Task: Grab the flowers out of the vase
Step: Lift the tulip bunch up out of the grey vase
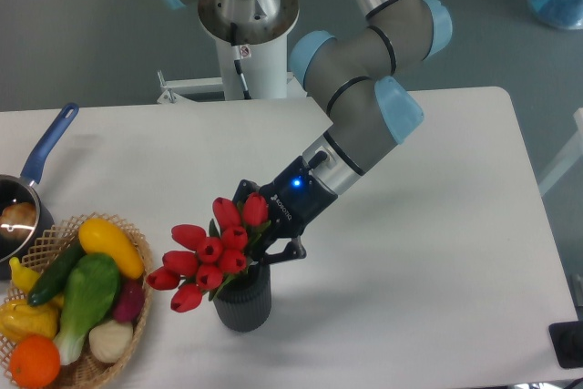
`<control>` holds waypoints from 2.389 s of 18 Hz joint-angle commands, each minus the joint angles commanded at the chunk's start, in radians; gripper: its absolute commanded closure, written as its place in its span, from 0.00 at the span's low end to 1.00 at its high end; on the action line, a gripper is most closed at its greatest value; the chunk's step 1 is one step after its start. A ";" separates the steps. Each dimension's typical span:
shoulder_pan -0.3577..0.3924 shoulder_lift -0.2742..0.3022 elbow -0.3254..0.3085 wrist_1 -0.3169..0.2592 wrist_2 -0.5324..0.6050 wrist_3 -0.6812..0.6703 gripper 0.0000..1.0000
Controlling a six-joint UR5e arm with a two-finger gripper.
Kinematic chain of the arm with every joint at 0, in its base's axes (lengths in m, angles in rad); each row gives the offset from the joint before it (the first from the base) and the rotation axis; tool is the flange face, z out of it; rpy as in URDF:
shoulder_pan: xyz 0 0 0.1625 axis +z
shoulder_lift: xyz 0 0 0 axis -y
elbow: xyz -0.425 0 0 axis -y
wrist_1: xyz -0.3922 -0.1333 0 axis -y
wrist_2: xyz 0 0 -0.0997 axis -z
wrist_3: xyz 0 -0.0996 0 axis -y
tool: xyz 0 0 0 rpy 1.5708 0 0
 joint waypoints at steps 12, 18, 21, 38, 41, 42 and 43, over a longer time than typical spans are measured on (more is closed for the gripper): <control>0.046 0.080 0.002 -0.002 -0.118 -0.072 0.67; 0.060 0.109 0.002 -0.002 -0.161 -0.112 0.67; 0.058 0.124 0.005 -0.002 -0.176 -0.140 0.67; 0.051 0.198 0.057 -0.002 -0.212 -0.297 0.68; 0.064 0.203 0.075 -0.002 -0.212 -0.314 0.68; 0.074 0.203 0.080 -0.003 -0.212 -0.316 0.68; 0.084 0.203 0.081 -0.003 -0.212 -0.322 0.68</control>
